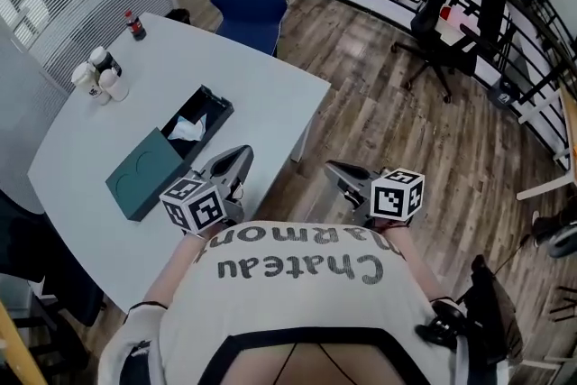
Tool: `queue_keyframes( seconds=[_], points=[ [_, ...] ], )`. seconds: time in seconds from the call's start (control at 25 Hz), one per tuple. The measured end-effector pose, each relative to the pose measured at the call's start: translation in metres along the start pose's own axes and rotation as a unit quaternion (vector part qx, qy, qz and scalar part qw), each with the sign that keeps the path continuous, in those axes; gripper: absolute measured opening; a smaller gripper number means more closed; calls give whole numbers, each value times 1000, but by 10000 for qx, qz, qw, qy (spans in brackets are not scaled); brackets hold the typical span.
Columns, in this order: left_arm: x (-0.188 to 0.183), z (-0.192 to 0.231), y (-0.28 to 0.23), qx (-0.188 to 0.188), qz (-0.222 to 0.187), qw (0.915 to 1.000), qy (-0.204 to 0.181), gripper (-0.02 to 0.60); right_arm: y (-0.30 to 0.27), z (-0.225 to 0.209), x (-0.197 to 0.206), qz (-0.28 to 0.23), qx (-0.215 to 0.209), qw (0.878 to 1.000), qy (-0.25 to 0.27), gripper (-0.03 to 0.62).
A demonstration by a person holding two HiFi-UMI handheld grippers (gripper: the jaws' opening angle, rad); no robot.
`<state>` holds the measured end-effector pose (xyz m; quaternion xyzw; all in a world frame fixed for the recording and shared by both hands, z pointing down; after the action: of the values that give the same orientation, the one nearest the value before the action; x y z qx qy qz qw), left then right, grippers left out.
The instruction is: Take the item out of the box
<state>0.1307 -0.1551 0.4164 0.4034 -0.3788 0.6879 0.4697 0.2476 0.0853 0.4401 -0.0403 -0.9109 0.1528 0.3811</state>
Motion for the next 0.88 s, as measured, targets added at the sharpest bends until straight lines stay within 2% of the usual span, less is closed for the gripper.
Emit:
queue_keyframes(
  seconds=[0.2, 0.48, 0.68, 0.88],
  points=[
    [3, 17, 7, -214, -95, 9997, 75, -12, -36, -6, -12, 200, -191, 9996, -64, -2],
    [17, 39, 51, -1105, -299, 9926, 408, -12, -96, 2, -20, 969, -846, 9917, -23, -2],
    [24, 61, 81, -1951, -653, 9768, 586, -12, -156, 4, -32, 1450, -1469, 9784, 95, -2],
    [13, 75, 92, -2749, -1141, 9519, 722, -12, -211, 9, -61, 2089, -2020, 9554, 519, -2]
  ],
)
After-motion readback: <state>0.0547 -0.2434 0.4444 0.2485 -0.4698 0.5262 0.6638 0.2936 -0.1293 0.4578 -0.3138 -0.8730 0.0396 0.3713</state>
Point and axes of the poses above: the fingertips, and each gripper's own axes: y backward along the fingers, z to its left, x out of its underside, the point moved 7 cm from there along y, backward along the fingers, and after that the axes turned 6 degrees about -y, right-handed, at the moved point
